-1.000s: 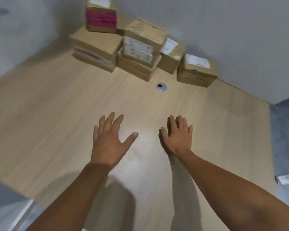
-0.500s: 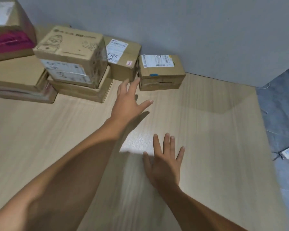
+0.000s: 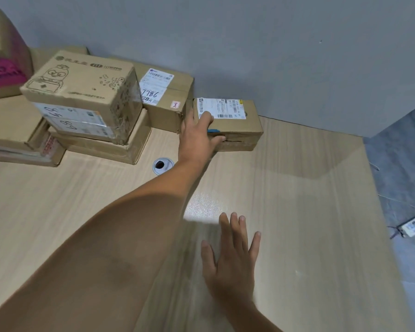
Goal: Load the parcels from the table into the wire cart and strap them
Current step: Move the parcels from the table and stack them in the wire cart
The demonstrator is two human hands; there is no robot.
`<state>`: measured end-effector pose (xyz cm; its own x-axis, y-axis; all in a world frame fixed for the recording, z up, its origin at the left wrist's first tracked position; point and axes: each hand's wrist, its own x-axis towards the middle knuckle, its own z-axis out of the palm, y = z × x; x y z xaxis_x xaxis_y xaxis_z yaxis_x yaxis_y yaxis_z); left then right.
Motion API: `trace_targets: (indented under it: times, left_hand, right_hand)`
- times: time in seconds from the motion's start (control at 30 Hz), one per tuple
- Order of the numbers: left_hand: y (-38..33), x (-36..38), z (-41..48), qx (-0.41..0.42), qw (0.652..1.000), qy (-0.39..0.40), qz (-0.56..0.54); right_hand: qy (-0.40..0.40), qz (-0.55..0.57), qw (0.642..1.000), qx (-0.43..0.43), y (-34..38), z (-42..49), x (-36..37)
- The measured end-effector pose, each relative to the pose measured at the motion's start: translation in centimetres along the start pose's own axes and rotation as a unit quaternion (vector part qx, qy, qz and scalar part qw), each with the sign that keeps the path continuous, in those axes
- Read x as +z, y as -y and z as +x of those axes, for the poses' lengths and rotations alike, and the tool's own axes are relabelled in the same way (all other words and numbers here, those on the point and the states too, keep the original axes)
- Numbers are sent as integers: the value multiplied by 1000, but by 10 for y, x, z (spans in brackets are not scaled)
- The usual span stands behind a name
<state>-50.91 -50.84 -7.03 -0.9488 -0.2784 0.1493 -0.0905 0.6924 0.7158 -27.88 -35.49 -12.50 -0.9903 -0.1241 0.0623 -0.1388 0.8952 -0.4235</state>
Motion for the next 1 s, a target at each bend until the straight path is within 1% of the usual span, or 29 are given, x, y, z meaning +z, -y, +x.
trace_targets:
  times: [0.1, 0.17, 0.23, 0.27, 0.3, 0.33, 0.37, 0.4, 0.43, 0.47, 0.5, 0.53, 0.57, 0.6, 0.63, 0.67, 0.7, 0.77, 0.83, 0.87, 0.93, 0.97, 1.0]
  left_hand:
    - [-3, -8, -24, 10, 998, -3, -56]
    - [-1, -18, -57, 10, 995, -32, -98]
    - [9, -39, -105, 11, 990, -71, -124]
    - [17, -52, -135, 12, 988, -85, -130]
    - [24, -67, -171, 12, 987, -93, -130]
    - [30, -83, -211, 14, 987, -104, -121]
    - [34, -98, -253, 9, 987, -116, -107]
    - [36, -112, -296, -7, 986, -129, -104]
    - [36, -125, -337, -38, 983, -147, -107]
    - [37, -136, -374, -77, 976, -170, -110]
    - [37, -148, -408, -115, 969, -190, -111]
    - [38, -158, -441, -144, 961, -208, -107]
    - [37, -168, -474, -172, 954, -228, -94]
    - [37, -178, -505, -193, 946, -247, -76]
    - [39, -189, -535, -210, 937, -271, -62]
    - [40, -203, -565, -236, 923, -299, -63]
    - [39, -219, -593, -270, 904, -323, -70]
    - [32, -247, -652, -332, 875, -349, -52]
    - [19, -268, -718, -379, 846, -374, -24]
    - [10, -276, -750, -404, 826, -392, -26]
    - [-13, -284, -812, -453, 769, -448, -48]
    - [-24, -283, -843, -473, 733, -485, -56]
    - [-35, -280, -873, -491, 687, -532, -65]
  right_hand:
    - [-19, 75, 997, 17, -1, 0, -3]
    - [-31, 112, 992, 47, 1, 5, -5]
    - [-32, 195, 974, 113, 8, 5, -11]
    - [-34, 250, 956, 149, 8, 4, -16]
    - [-39, 321, 928, 182, 9, 5, -24]
    - [-53, 424, 875, 225, 14, 8, -35]
    - [-68, 530, 800, 273, 19, 12, -47]
    - [-80, 587, 740, 318, 24, 16, -57]
    - [-64, 609, 713, 341, 30, 16, -67]
    - [-9, 606, 719, 339, 39, 12, -73]
    - [71, 597, 729, 328, 51, 3, -75]
    - [175, 576, 744, 289, 67, -13, -75]
    - [294, 541, 754, 228, 88, -38, -71]
    - [407, 490, 756, 151, 110, -67, -67]
    - [492, 443, 746, 74, 130, -98, -61]
    - [546, 403, 735, 14, 150, -128, -54]
    - [586, 377, 717, -22, 169, -157, -50]
    - [643, 327, 689, -69, 206, -210, -43]
    - [683, 263, 672, -113, 239, -265, -37]
    - [695, 229, 665, -152, 254, -295, -34]
    - [718, 173, 638, -215, 277, -360, -31]
    - [738, 154, 615, -232, 286, -393, -31]
    - [760, 134, 584, -251, 292, -428, -31]
